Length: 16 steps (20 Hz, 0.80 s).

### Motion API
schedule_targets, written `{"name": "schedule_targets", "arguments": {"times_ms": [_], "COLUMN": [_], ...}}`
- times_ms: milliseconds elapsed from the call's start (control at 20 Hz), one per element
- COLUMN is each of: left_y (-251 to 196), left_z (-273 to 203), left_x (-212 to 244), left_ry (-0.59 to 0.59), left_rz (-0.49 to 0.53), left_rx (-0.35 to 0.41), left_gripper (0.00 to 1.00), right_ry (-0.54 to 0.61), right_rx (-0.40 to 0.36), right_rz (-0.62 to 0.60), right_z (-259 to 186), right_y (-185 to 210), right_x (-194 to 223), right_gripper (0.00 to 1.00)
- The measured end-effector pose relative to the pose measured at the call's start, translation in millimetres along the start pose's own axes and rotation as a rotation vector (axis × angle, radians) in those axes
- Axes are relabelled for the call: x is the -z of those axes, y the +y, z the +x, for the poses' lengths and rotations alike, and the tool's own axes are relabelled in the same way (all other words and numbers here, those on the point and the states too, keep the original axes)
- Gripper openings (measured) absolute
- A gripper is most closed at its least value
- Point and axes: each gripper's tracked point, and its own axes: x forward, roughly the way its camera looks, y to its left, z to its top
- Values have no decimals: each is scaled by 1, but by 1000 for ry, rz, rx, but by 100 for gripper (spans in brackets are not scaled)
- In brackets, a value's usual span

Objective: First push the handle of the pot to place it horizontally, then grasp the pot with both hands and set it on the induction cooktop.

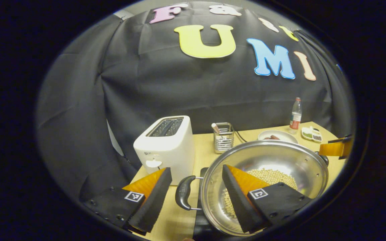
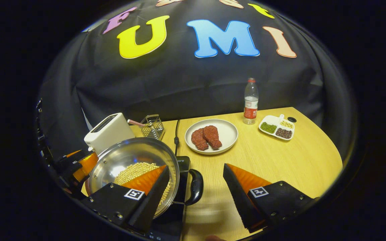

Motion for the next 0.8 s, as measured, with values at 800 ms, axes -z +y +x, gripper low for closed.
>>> {"name": "schedule_targets", "arguments": {"times_ms": [800], "left_y": [-142], "left_z": [-178], "left_x": [-153], "left_ry": [-391], "left_rz": [-85], "left_rx": [-21], "left_gripper": [98], "right_ry": [-423], "right_rx": [86], "right_rz": [-156], "right_z": [-184], "right_y": [-179], "right_x": [-109], "right_gripper": [98]}}
